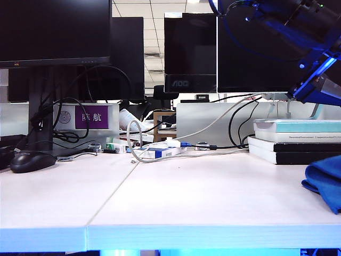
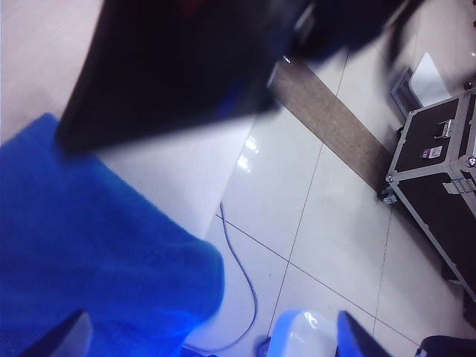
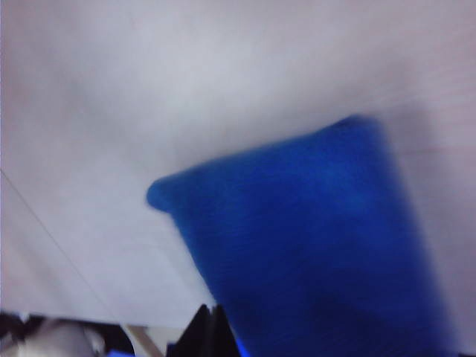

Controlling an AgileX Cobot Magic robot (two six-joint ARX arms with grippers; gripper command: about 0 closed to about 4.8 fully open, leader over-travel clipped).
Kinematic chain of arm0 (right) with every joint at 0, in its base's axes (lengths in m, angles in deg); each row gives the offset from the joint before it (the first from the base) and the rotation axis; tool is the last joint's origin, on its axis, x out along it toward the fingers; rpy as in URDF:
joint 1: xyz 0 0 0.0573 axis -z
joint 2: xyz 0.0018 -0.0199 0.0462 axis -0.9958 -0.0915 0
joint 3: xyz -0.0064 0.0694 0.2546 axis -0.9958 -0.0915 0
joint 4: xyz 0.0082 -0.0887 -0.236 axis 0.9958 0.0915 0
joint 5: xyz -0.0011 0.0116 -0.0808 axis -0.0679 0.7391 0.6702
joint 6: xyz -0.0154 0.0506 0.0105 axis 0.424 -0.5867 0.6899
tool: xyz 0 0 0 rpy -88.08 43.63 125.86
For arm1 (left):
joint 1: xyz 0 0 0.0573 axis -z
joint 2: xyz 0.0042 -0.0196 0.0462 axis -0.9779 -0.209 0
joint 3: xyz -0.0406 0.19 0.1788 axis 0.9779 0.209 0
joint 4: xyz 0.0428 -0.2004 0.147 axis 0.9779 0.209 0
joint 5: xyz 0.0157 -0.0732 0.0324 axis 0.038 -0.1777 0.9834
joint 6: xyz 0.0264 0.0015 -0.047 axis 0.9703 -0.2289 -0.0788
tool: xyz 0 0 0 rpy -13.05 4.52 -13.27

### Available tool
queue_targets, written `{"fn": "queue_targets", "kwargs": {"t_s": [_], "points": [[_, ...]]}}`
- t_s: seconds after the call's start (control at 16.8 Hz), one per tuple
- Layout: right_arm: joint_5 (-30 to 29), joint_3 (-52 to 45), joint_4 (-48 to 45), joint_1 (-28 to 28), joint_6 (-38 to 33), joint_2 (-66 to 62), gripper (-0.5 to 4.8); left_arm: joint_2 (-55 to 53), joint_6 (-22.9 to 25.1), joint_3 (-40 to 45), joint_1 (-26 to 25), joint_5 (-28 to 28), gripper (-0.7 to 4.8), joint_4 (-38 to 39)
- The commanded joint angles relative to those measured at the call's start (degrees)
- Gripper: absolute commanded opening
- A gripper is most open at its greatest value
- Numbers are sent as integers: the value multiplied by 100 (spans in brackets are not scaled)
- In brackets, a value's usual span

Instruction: Wipe the table from left to right using the rag.

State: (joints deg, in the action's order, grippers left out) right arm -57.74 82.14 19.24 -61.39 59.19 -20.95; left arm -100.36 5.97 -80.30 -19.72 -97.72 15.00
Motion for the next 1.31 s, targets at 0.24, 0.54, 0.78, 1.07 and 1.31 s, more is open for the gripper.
{"fn": "queue_targets", "kwargs": {"t_s": [0.24,0.54,0.78,1.07,1.31], "points": [[-166,-339,-579,-13,39,-48,-4,94,31,-22,-59,-282,419,-28],[-463,-223,-1027,-63,61,229,-4,378,177,-22,-280,-223,14,22],[-492,293,-1167,-109,59,745,-4,787,450,-22,-369,190,13,129],[-472,1276,-1191,-140,48,1220,-4,1322,879,-22,-361,592,13,640],[-492,1663,-1445,-142,50,1731,-4,1825,1226,-22,-358,1342,12,1130]]}}
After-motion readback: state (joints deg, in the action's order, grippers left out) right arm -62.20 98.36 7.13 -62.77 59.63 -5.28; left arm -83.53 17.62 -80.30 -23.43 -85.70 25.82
